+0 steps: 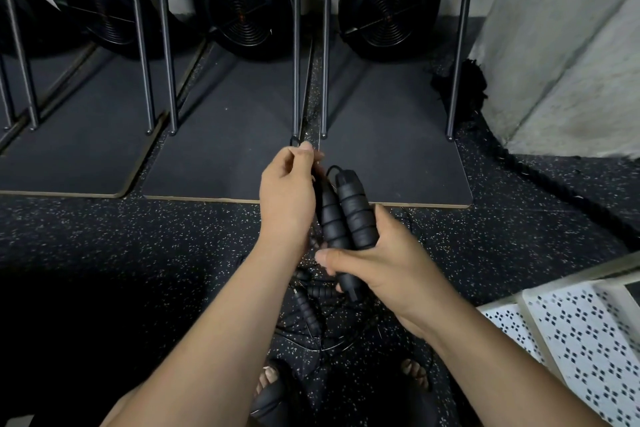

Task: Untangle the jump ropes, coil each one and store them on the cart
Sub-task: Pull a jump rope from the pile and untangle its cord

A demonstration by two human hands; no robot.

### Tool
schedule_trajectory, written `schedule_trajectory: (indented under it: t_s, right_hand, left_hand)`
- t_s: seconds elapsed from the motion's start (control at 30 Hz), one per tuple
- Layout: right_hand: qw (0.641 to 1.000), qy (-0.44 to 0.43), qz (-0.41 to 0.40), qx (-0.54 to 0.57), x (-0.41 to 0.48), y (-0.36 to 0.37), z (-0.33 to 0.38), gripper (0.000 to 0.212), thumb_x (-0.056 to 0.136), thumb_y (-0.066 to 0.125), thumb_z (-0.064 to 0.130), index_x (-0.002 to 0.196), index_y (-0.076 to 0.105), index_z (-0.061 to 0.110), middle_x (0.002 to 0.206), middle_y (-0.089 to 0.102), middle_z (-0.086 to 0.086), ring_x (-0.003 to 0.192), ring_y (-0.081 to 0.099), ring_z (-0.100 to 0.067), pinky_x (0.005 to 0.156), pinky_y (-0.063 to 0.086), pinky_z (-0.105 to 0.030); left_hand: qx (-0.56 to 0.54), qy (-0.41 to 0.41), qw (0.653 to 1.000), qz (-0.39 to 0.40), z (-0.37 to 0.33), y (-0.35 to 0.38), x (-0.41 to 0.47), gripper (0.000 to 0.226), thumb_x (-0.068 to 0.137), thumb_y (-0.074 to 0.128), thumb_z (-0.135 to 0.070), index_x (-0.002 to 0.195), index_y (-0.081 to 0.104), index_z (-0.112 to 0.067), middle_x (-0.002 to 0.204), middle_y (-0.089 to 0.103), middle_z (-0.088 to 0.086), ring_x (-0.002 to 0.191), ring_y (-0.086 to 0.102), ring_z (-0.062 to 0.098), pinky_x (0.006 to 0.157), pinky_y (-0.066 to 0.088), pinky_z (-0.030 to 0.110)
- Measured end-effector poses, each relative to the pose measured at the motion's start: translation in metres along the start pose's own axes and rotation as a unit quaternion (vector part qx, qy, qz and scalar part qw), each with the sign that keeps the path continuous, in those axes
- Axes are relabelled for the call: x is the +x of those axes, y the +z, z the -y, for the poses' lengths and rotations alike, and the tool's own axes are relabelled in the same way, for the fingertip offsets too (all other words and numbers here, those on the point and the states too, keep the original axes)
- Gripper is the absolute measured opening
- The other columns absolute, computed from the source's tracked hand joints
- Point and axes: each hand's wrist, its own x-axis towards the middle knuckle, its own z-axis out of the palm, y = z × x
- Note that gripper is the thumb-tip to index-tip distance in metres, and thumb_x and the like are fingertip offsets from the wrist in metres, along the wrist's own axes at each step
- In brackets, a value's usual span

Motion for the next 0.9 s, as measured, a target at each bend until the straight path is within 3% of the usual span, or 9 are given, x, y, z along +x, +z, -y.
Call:
schedule_trajectory:
  t_s: [0.13,0.23,0.33,0.43,0.5,0.6,0.67,0.77,0.9]
  right_hand:
    - [0.998,0.024,0.018,0.051,-0.001,-0.020,0.016,0.041,0.080,0.093,0.012,0.113,0.068,0.010,0.098,0.079,-0.018,0.079,0.069,-0.027,0.072,0.056,-0.050]
    - [0.993,0.047,0.092,0.064,-0.006,-0.032,0.026,0.044,0.079,0.091,0.006,0.118,0.071,0.009,0.105,0.080,-0.016,0.085,0.071,-0.024,0.068,0.056,-0.041]
    - [0.983,0.044,0.162,0.081,-0.010,-0.042,0.036,0.047,0.077,0.088,-0.001,0.119,0.069,0.007,0.106,0.079,-0.014,0.082,0.071,-0.019,0.062,0.057,-0.034]
    - [0.971,0.011,0.211,0.114,-0.012,-0.051,0.042,0.045,0.074,0.085,-0.007,0.112,0.067,0.010,0.096,0.074,-0.009,0.077,0.068,-0.017,0.065,0.058,-0.031]
    - [0.970,-0.026,0.195,0.142,-0.014,-0.050,0.045,0.050,0.073,0.078,-0.009,0.116,0.067,0.012,0.100,0.077,-0.006,0.086,0.071,-0.014,0.075,0.058,-0.025]
    - [0.975,-0.094,0.092,0.177,-0.011,-0.046,0.048,0.057,0.072,0.075,-0.013,0.122,0.065,0.013,0.107,0.080,-0.006,0.098,0.075,-0.015,0.084,0.059,-0.025]
    - [0.976,-0.112,0.028,0.185,-0.007,-0.049,0.050,0.057,0.078,0.075,-0.017,0.124,0.063,0.015,0.103,0.080,-0.005,0.093,0.075,-0.015,0.079,0.060,-0.026]
    - [0.982,-0.102,0.000,0.158,-0.006,-0.056,0.050,0.053,0.084,0.076,-0.008,0.129,0.062,0.018,0.108,0.078,-0.009,0.088,0.074,-0.019,0.065,0.059,-0.033]
    - [0.983,-0.063,-0.005,0.170,-0.003,-0.062,0.050,0.052,0.094,0.065,-0.007,0.138,0.053,0.019,0.127,0.076,-0.010,0.081,0.072,-0.025,0.053,0.055,-0.034]
  left_hand:
    - [0.091,0.075,0.991,-0.057,0.002,-0.008,0.004,0.028,0.106,0.058,-0.048,0.106,0.059,-0.020,0.110,0.068,0.000,0.091,0.061,0.002,0.087,0.048,0.020]
    - [0.088,0.109,0.990,-0.023,-0.002,-0.010,0.004,0.024,0.109,0.054,-0.048,0.111,0.064,-0.026,0.116,0.070,-0.010,0.107,0.063,0.000,0.094,0.046,0.020]
    - [-0.014,0.052,0.996,0.072,-0.010,-0.008,-0.002,0.050,0.112,0.043,-0.052,0.103,0.076,-0.016,0.111,0.079,-0.004,0.107,0.071,0.012,0.101,0.051,0.029]
    - [-0.127,-0.030,0.984,0.124,-0.017,-0.004,-0.009,0.054,0.111,0.045,-0.051,0.092,0.080,-0.014,0.096,0.077,0.005,0.091,0.071,0.017,0.093,0.055,0.036]
    - [-0.120,-0.074,0.981,0.132,-0.018,0.003,-0.014,0.051,0.112,0.046,-0.047,0.079,0.076,-0.021,0.081,0.073,-0.003,0.079,0.068,0.010,0.082,0.054,0.029]
    - [-0.025,-0.070,0.980,0.183,-0.011,0.016,-0.024,0.040,0.113,0.045,-0.034,0.096,0.067,-0.005,0.086,0.064,0.012,0.077,0.057,0.021,0.072,0.046,0.036]
    - [0.026,-0.063,0.965,0.252,-0.002,0.022,-0.035,0.037,0.113,0.041,-0.029,0.090,0.063,-0.009,0.079,0.055,0.011,0.067,0.046,0.020,0.060,0.038,0.033]
    - [0.096,-0.076,0.942,0.312,0.008,0.030,-0.049,0.045,0.111,0.037,-0.024,0.072,0.059,-0.028,0.061,0.048,-0.006,0.056,0.036,0.013,0.053,0.028,0.029]
    - [0.136,-0.076,0.925,0.347,0.017,0.033,-0.052,0.040,0.098,0.039,-0.041,0.065,0.062,-0.038,0.061,0.045,-0.005,0.051,0.035,0.014,0.052,0.028,0.032]
